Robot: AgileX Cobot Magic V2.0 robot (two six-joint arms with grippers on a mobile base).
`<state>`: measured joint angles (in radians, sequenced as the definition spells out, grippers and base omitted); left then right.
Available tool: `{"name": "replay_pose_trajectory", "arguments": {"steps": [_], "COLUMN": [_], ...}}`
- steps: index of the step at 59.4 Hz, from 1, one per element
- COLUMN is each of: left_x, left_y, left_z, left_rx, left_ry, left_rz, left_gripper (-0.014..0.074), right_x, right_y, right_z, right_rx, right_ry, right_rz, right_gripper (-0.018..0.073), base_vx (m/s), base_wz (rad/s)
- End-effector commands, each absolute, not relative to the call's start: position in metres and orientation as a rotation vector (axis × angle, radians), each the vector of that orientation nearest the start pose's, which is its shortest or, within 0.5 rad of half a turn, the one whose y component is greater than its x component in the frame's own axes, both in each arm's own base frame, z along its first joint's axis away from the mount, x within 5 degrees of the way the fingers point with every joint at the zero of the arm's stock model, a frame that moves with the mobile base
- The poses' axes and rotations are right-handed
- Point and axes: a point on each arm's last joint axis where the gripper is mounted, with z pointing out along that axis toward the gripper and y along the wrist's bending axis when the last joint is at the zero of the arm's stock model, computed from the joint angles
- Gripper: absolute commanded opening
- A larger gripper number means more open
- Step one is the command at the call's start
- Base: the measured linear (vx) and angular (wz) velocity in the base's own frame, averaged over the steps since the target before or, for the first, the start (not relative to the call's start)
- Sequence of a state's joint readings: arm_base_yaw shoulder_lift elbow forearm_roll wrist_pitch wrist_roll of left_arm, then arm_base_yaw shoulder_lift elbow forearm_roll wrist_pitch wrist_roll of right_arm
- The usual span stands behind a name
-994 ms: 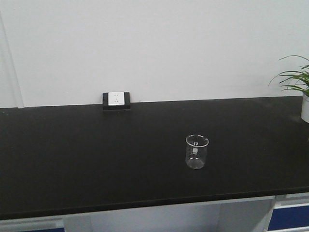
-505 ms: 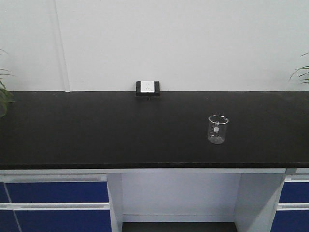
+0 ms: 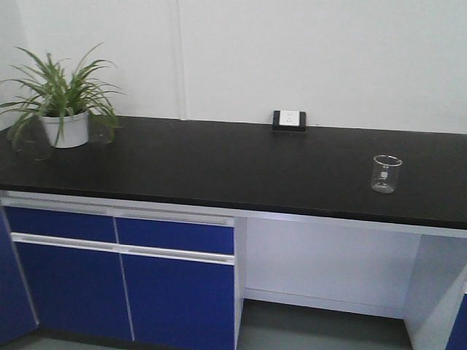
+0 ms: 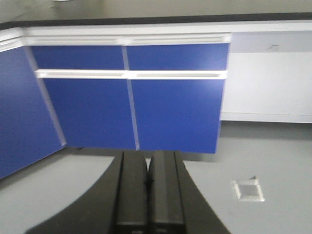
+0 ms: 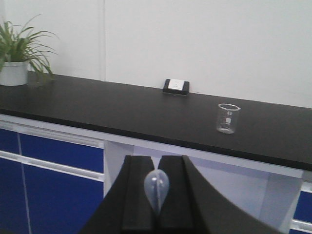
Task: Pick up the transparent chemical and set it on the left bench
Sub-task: 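Drive the base to the bench with white bins, holding the dropper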
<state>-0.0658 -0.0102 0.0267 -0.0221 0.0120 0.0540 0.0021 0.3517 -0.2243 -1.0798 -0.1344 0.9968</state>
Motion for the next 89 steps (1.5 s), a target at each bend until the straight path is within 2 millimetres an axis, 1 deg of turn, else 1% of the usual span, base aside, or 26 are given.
{"name": "replay_pose_trajectory", "arguments": {"steps": [1, 22, 52, 89], "left_x": [0.0550, 0.0550, 0.0550, 0.0550], "left_y": [-0.0036, -0.0036, -0.0036, -0.0036], "left_z": [0.2063, 0.2063, 0.2063, 0.2063], "left_rx": [0.064, 0.064, 0.064, 0.064], "left_ry": [1.429, 1.429, 1.429, 1.429], "left_rz": [-0.035, -0.035, -0.035, -0.035], "left_gripper": [-0.0003, -0.0003, -0.0003, -0.0003], "right_x": [0.0899, 0.0899, 0.0899, 0.0899], "right_y": [0.0132, 0.0133, 0.0132, 0.0132], "right_z": [0.2813, 0.2814, 0.2813, 0.2813], "right_rx": [-0.178, -0.179, -0.178, -0.178], "right_ry": [1.498, 1.498, 1.498, 1.498], "right_rz": [0.046, 0.046, 0.046, 0.046], "right_gripper": [-0.0003, -0.0003, -0.0003, -0.0003], "base_vx": [-0.35, -0.30, -0.18, 0.03], "base_wz": [0.45, 0.55, 0.75, 0.57]}}
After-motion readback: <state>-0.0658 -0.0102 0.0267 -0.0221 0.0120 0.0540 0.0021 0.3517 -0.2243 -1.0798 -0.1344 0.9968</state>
